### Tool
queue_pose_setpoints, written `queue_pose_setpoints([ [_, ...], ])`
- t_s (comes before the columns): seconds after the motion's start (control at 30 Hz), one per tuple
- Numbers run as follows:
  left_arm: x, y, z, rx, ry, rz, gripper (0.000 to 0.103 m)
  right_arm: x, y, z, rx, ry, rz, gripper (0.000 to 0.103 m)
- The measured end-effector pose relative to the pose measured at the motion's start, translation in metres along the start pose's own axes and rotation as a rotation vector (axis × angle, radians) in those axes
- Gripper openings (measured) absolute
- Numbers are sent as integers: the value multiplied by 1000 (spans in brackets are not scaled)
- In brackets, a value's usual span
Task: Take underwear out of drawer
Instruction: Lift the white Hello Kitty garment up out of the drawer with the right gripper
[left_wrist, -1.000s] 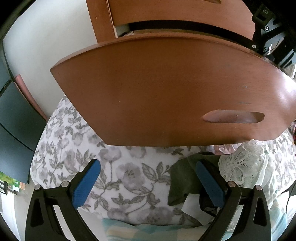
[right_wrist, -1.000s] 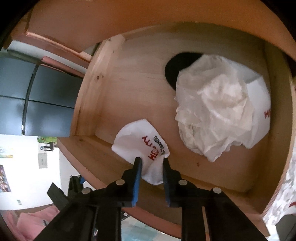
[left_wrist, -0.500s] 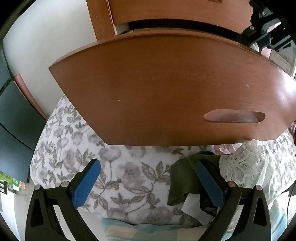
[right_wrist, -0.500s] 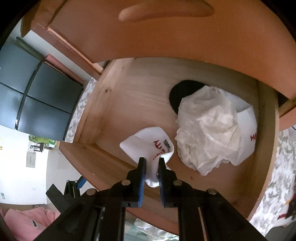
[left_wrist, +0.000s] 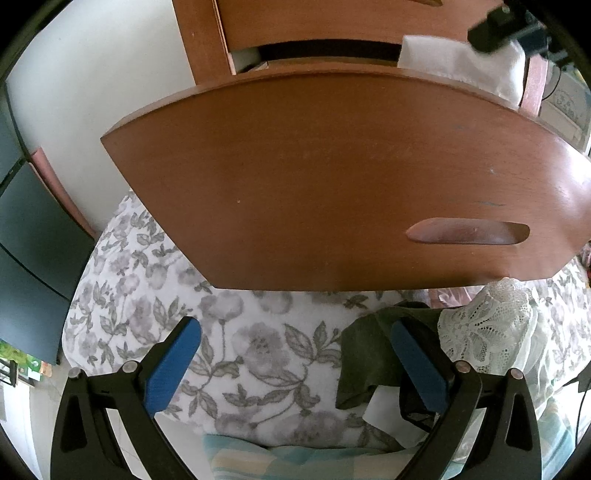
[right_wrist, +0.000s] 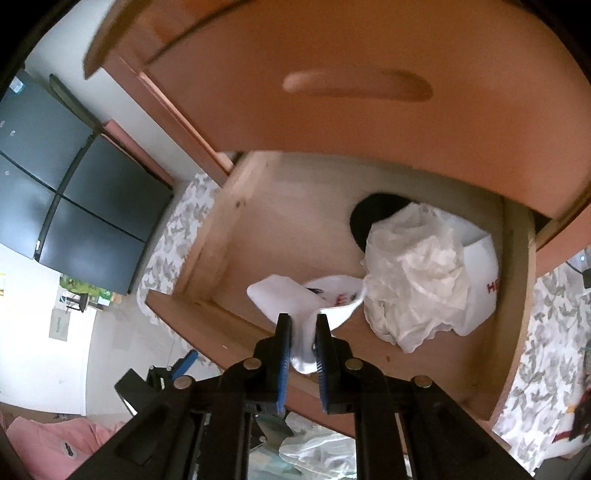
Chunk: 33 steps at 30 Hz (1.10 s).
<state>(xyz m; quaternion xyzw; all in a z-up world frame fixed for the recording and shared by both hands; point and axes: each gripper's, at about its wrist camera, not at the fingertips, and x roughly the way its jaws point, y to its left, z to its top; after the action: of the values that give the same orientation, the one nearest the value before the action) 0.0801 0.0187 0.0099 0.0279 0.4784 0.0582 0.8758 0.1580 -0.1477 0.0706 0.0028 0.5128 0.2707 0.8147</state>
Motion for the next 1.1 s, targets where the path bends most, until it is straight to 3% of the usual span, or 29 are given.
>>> queue_pose_setpoints([
  [0.43, -1, 1, 1, 0, -3, 2, 102, -50, 13, 9, -8, -156, -47, 12],
  [0.8, 0, 2, 2, -7, 3, -7, 102, -81, 25, -3, -81, -255, 12, 12],
  [1.1, 0, 2, 3, -9, 4, -7, 102, -110, 27, -18, -81, -333, 12, 12],
])
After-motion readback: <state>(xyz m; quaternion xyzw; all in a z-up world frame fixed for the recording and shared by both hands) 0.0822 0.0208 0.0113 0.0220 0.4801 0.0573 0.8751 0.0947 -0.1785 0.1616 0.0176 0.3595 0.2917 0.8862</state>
